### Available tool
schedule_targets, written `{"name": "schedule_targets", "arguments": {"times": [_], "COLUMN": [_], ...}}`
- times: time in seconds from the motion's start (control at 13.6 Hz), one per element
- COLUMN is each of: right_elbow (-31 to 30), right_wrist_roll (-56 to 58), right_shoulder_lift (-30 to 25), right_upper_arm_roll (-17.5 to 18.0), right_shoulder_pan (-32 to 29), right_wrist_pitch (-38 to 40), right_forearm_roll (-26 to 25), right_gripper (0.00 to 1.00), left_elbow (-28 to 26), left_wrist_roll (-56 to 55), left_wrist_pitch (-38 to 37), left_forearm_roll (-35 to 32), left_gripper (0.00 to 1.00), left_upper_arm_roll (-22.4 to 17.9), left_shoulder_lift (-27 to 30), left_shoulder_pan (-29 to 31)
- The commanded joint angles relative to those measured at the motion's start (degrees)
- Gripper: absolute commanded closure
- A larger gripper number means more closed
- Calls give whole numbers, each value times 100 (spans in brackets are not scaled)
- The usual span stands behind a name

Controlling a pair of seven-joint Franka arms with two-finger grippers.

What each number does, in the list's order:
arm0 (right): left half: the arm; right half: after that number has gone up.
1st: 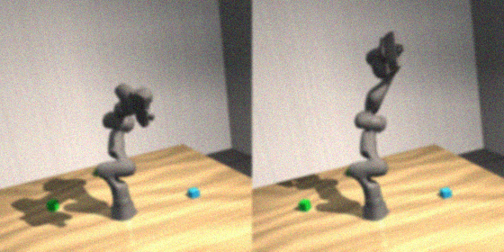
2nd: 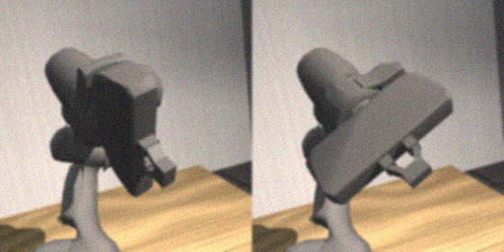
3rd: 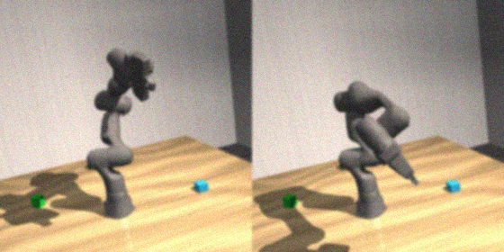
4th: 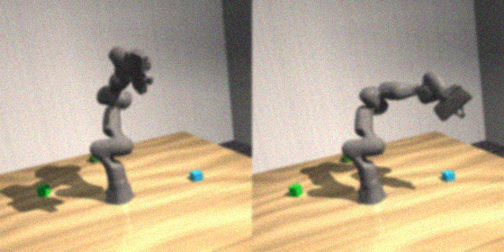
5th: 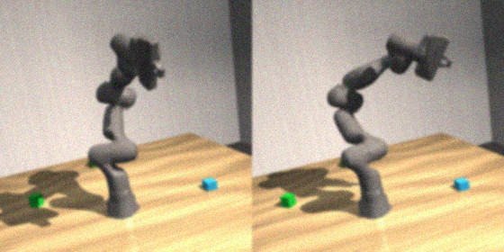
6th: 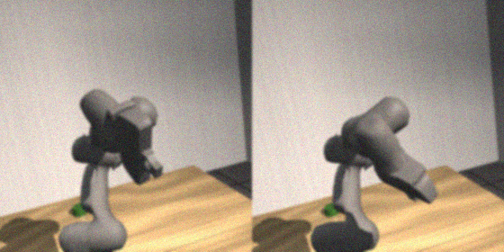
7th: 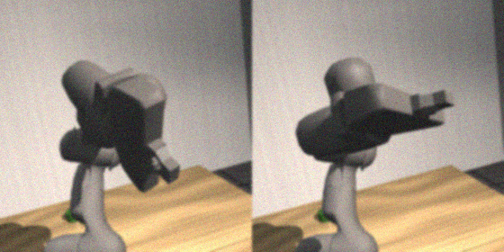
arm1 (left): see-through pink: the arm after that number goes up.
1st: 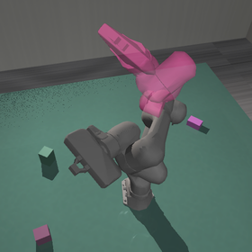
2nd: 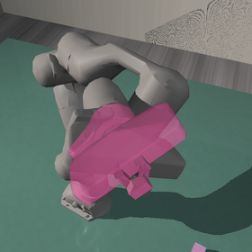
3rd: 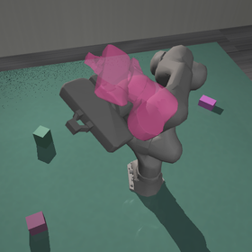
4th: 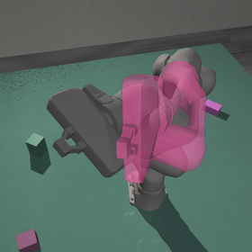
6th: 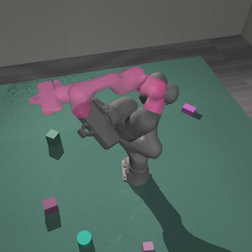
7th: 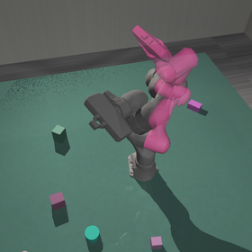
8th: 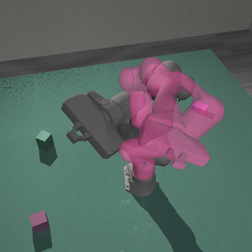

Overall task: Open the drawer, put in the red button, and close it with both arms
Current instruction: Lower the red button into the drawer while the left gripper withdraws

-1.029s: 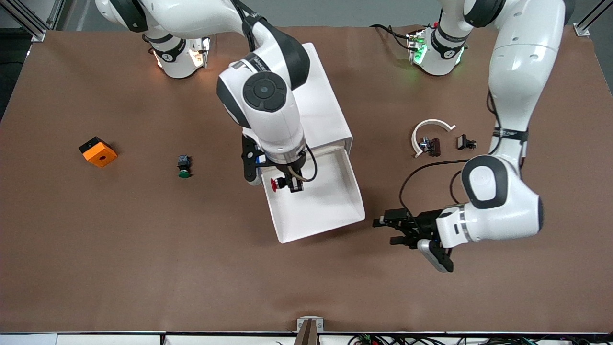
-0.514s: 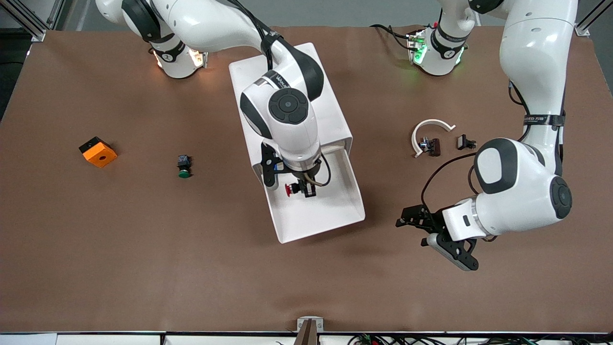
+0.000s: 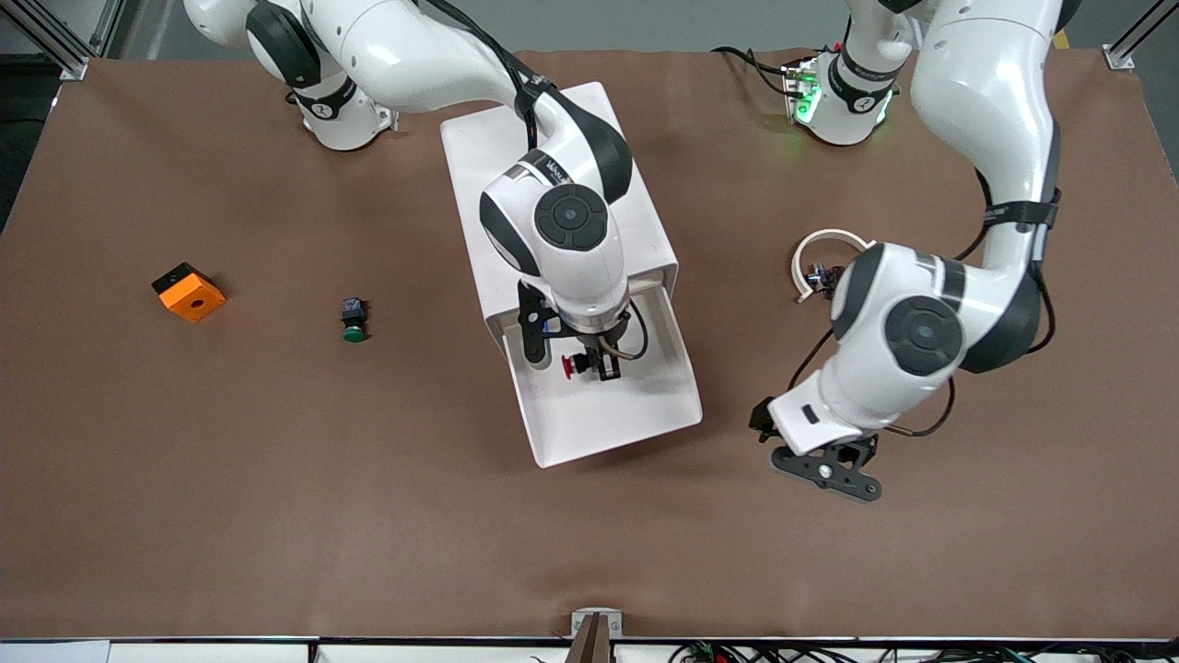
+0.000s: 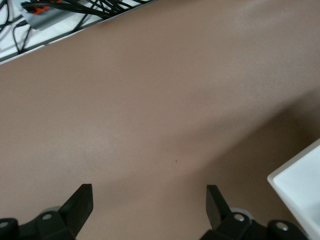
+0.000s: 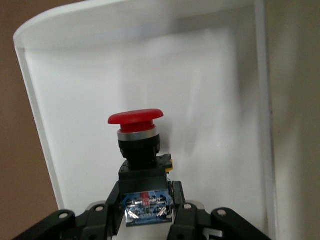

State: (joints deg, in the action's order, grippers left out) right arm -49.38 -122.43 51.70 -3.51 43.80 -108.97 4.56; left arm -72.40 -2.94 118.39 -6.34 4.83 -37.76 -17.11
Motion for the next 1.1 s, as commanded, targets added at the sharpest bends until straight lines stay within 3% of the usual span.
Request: {"name": "schedule_targets", "arguments": {"times": [0.0,0.51,0.59,0.66,0.73,1.03], "right_elbow": [245,218,218,218,218,227], "right_wrist_roll": [-167,-176,-167,-158,-141,-62], "right_shoulder_lift": [200,385,394,385,385,298], "right_upper_arm_roll": [17,-9,-9,-9,-27,-36], "right_shoulder_pan": [41,50,41,6,24,-20], "right_wrist_pitch": [-54,-299,-326,-326,-326,-256], "right_forearm_roll": [9,1,1,1,-17,-43], "right_gripper": [100,100,80,22,0,0], "left_elbow": [-143,-143,-152,-152,-152,-152], "left_wrist_roll": [-242,-427,-453,-479,-497,-497], "left_wrist_pitch": [71,71,71,71,71,71], "left_forearm_roll": [-201,-192,-192,-192,-183,-148], "left_gripper": [0,0,0,0,0,0], "left_upper_arm_roll": [-70,-61,-61,-61,-61,-52], "left_shoulder_lift": [103,67,67,67,67,67], "left_shoulder_pan": [-55,-134,-134,-134,-134,-134]}}
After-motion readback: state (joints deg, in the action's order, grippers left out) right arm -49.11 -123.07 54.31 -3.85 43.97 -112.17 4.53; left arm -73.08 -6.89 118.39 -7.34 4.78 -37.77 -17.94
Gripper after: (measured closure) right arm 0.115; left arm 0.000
